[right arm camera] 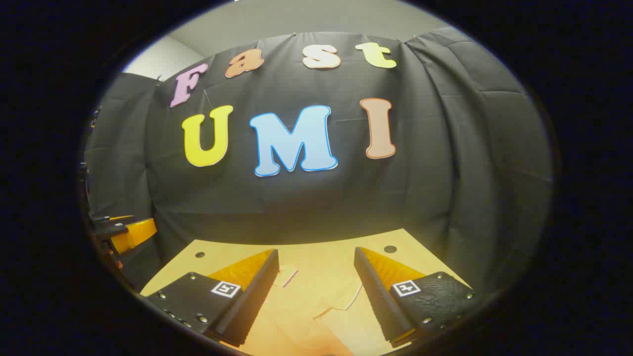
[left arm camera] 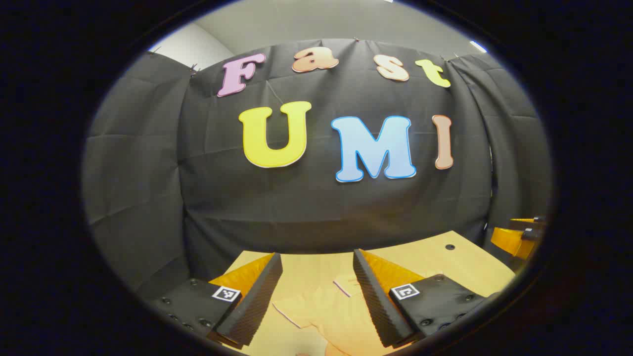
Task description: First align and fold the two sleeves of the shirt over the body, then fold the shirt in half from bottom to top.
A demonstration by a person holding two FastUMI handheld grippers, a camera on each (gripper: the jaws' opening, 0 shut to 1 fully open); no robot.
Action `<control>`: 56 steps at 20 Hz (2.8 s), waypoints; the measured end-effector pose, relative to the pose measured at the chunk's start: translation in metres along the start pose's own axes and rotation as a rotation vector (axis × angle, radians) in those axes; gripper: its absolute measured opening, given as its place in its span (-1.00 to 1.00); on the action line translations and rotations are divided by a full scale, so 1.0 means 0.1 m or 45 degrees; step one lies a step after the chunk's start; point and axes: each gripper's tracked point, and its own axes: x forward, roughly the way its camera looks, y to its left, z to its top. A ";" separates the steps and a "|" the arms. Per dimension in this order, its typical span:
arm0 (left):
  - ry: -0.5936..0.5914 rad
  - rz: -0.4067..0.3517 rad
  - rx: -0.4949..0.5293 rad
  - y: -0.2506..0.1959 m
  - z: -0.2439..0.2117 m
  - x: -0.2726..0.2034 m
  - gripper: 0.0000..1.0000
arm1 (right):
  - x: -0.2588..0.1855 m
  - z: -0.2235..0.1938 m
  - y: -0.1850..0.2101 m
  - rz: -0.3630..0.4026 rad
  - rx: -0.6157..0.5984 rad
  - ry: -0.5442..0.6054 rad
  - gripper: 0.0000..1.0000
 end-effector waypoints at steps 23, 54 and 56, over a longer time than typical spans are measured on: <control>0.040 0.069 -0.043 0.15 -0.20 -0.04 0.87 | 0.77 -0.80 -0.47 -0.064 -0.007 0.285 0.92; 0.180 0.201 -0.051 0.45 -0.49 0.34 0.87 | 1.84 -2.91 -0.89 -0.164 0.099 0.978 -0.53; 0.183 0.202 -0.056 0.47 -0.50 0.36 0.87 | 1.84 -2.90 -0.88 -0.162 0.120 0.982 -0.82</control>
